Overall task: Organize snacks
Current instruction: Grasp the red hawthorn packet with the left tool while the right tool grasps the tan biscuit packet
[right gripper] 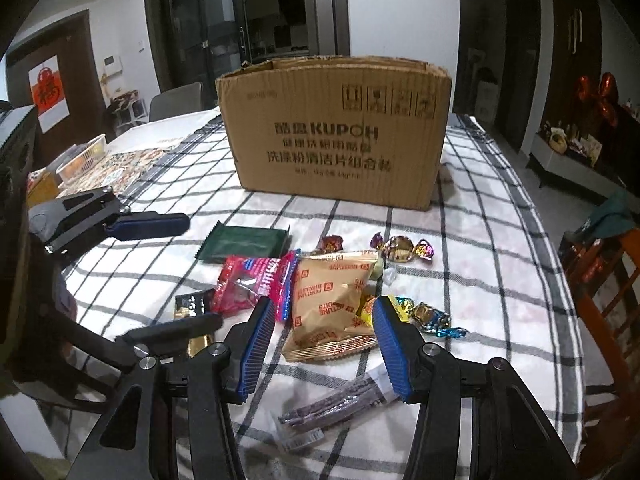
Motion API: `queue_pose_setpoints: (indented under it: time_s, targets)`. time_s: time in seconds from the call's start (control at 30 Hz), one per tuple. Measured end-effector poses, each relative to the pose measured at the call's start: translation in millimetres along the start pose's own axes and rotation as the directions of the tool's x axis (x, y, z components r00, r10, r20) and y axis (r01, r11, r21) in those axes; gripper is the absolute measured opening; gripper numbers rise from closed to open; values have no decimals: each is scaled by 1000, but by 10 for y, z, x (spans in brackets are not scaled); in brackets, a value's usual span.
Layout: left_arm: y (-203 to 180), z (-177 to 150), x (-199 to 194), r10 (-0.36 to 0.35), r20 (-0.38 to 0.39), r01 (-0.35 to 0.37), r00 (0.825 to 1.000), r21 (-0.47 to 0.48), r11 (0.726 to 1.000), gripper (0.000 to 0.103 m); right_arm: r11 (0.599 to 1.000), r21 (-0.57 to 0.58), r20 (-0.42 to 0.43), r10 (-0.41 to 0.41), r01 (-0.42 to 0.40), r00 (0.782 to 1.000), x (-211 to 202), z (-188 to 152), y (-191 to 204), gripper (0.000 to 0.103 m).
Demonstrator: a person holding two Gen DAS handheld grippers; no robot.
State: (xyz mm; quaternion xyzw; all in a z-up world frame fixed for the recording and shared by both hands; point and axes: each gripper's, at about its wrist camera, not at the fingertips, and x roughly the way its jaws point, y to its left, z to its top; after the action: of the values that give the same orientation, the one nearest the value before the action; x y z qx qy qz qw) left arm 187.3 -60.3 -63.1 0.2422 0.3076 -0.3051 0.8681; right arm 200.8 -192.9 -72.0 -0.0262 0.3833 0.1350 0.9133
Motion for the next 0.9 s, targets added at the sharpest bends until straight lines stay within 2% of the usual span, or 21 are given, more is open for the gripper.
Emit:
queue_pose_setpoints:
  time_s: [0.47, 0.67, 0.9]
  targets:
    - [63, -11, 436, -68, -63, 70, 996, 28, 997, 68, 1000, 11, -28, 11, -11, 1000, 262, -4, -52, 51]
    - [104, -27, 589, -102, -107, 103, 989, 6, 995, 67, 1000, 18, -47, 24, -23, 999, 360, -3, -68, 51]
    - [155, -56, 615, -108, -128, 103, 986, -39, 994, 48, 999, 15, -57, 38, -37, 998, 451, 13, -69, 50]
